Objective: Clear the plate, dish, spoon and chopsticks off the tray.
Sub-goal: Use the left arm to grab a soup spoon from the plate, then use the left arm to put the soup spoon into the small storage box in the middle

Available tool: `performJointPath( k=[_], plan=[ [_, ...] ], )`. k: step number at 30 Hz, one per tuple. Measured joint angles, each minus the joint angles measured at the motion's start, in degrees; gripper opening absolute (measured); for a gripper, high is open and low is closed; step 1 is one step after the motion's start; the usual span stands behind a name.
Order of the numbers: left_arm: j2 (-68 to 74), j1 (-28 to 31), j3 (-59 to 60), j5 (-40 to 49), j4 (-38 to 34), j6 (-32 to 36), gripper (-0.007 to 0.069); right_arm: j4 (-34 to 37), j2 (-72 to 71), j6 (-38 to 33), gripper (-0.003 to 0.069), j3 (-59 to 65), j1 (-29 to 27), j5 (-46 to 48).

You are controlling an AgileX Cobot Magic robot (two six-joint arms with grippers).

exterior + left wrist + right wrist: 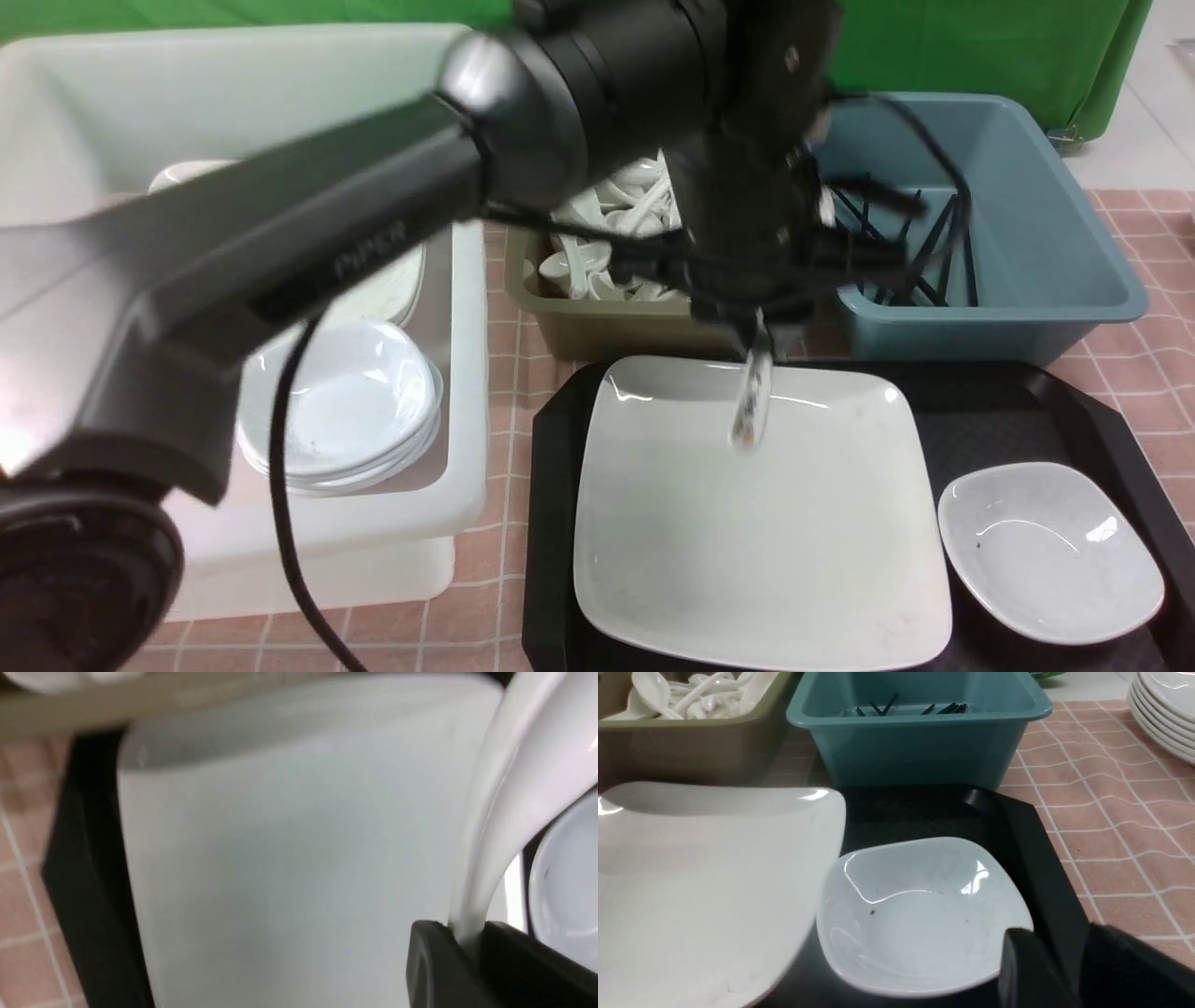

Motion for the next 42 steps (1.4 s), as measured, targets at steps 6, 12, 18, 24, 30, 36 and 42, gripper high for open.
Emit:
performJointPath(
  k=[6, 12, 18, 24, 30, 36, 42],
  plan=[
    [0.0, 7.24, -4.01, 0.31, 0.0, 3.15, 0.0075, 0.0, 0.0, 0.0, 0.0246, 0.0, 0.0, 0.0],
    [1.96, 14.0, -7.11, -1.94, -2.47, 8.8, 0.0075, 0.0, 0.0, 0.0, 0.0246, 0.0, 0.0, 0.0],
    [6.39, 17.97, -9.52, -8.0, -8.55, 15.09, 0.0075, 0.0, 0.0, 0.0, 0.0246, 0.0, 0.0, 0.0],
    [11.15, 18.35, -9.94, -15.59, -9.35, 18.45, 0.0075, 0.0, 0.0, 0.0, 0.0246, 0.0, 0.0, 0.0],
    [13.45, 18.35, -10.12, -21.63, -7.13, 18.71, 0.0113, 0.0, 0.0, 0.0, 0.0246, 0.0, 0.0, 0.0],
    [14.67, 18.35, -10.12, -25.28, -6.42, 18.71, 0.0337, 0.0, 0.0, 0.0, 0.0246, 0.0, 0.0, 0.0],
    [14.7, 18.35, -10.19, -21.64, -6.77, 18.71, 0.0501, 0.0, 0.0, 0.0, 0.0246, 0.0, 0.0, 0.0]
  ],
)
